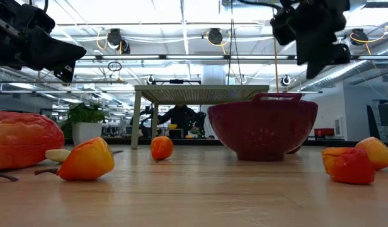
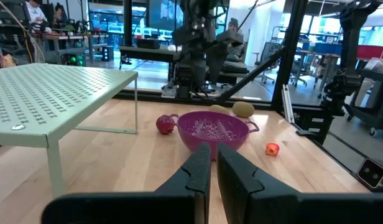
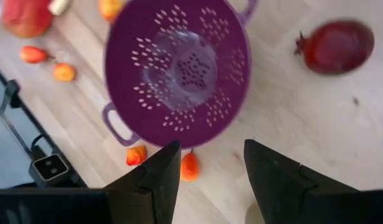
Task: Pick & Place Fruit
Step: Put the strainer bowl on the shelf
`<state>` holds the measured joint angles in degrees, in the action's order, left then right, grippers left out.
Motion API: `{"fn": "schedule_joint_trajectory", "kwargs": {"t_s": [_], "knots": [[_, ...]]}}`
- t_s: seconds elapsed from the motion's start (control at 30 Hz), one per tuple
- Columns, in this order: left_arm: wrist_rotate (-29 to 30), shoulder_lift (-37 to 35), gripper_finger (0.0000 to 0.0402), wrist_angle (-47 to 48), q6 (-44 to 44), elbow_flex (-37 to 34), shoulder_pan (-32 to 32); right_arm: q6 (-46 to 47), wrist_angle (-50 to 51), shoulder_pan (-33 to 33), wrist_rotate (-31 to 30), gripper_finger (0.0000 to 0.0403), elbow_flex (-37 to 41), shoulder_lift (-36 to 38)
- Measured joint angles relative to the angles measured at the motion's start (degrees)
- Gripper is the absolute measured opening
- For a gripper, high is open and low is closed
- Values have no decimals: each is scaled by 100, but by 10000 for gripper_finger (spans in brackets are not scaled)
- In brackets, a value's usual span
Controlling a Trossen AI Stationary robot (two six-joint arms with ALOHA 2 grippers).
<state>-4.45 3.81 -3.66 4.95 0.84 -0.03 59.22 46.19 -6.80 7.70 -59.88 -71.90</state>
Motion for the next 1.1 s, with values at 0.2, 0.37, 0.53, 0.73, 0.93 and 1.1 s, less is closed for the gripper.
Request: {"fn": "schedule_joint_trajectory", "kwargs": {"t_s": [0.2,0.37,0.53,0.73,0.93,1.1], "knots": [[0,0,26,0,0,0,0,665,-265,-125,-3,169,301,-2],[2,0,26,0,0,0,0,892,-774,-275,6,169,380,-116],[4,-2,26,0,0,0,0,1067,-752,-406,-1,169,391,-487],[4,-1,26,0,-1,0,0,1219,-927,-420,-66,169,391,-796],[7,-2,26,0,-2,0,0,1356,-881,-408,-357,169,391,-895],[7,-2,26,2,-2,0,0,1362,-930,-399,-294,169,391,-1179]]}}
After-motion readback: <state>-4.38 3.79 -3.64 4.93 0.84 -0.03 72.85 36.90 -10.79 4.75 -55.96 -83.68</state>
